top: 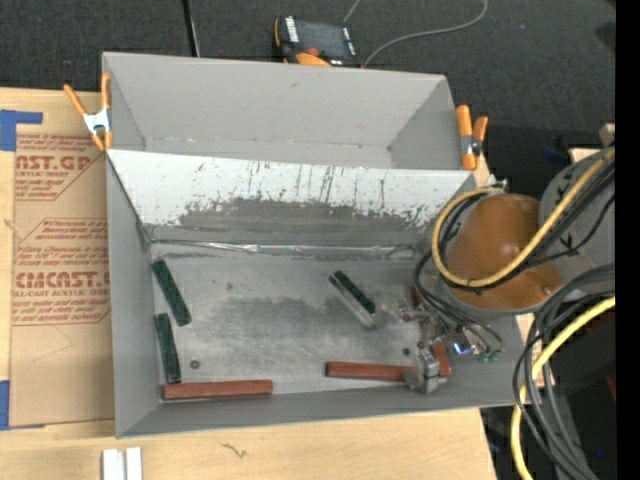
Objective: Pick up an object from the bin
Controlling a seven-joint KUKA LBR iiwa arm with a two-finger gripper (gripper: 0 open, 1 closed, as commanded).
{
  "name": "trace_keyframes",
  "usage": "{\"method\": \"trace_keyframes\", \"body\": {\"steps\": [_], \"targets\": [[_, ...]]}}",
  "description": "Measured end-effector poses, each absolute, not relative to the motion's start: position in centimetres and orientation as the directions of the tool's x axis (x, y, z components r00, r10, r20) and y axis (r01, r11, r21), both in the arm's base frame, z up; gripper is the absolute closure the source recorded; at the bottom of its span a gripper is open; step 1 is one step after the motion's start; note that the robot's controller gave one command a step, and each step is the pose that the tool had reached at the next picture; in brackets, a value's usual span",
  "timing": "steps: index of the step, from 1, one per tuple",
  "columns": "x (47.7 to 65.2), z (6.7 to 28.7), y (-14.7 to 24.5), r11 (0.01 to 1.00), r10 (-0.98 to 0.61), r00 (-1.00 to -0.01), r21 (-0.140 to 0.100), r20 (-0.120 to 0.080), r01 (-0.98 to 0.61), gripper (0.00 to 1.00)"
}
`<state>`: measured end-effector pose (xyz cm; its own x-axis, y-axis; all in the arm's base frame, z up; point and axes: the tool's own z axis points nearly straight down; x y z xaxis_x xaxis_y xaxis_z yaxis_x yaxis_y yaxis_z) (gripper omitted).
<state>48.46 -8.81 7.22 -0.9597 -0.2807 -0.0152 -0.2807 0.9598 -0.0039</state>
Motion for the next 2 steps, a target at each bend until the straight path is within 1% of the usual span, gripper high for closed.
{"method": "trace_keyframes", "body": {"steps": [1,2], "targets": [[49.2,7.1,-10.1,0.956,-0.293,-0.956,-0.001,-0.005,-0.293,0.0],[48.2,7.5,1.2,0.954,-0.299,-0.954,0.001,-0.014,-0.299,0.0]]}}
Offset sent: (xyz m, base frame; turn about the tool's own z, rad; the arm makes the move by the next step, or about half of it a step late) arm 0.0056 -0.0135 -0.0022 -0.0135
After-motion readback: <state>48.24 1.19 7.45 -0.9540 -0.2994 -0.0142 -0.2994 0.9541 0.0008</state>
